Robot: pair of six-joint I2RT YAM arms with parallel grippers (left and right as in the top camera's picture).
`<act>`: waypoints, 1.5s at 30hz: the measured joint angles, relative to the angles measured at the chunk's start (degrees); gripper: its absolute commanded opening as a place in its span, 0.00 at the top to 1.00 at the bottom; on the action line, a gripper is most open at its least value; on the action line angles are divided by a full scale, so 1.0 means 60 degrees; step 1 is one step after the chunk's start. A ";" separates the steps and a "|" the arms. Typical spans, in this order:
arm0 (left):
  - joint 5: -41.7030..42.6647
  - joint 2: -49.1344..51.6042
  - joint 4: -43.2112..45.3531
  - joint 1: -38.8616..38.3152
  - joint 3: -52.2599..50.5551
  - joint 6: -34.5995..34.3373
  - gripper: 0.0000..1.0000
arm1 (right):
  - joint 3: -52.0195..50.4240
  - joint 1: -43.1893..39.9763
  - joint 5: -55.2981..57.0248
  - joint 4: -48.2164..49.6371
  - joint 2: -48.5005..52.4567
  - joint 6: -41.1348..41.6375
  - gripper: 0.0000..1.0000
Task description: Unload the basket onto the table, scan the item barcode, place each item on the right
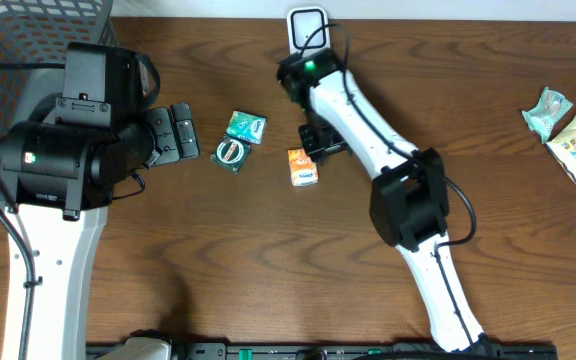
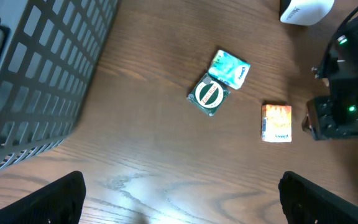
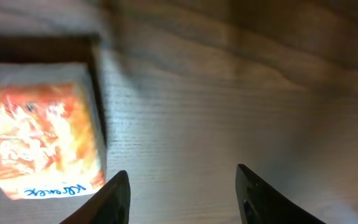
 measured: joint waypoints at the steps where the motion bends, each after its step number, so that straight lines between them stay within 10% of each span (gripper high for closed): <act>1: 0.0000 0.0000 0.0004 0.0000 0.0000 0.0000 0.02 | 0.0004 -0.0076 -0.0302 0.0106 0.0000 -0.0175 0.50; 25: 0.0000 0.0000 0.0000 0.0000 0.0000 -0.0004 0.02 | -0.1894 -0.0750 -0.4900 0.2681 -0.0073 -0.1326 0.54; 31: 0.0000 0.0000 0.0004 0.0000 0.0000 -0.0004 0.02 | -0.2197 -0.0776 -0.5592 0.2951 -0.0120 -0.1344 0.99; 45: 0.0000 0.0000 0.0000 0.0000 0.0000 0.0000 0.02 | -0.1767 -0.1945 -0.7661 0.1151 -0.0025 -0.3388 0.99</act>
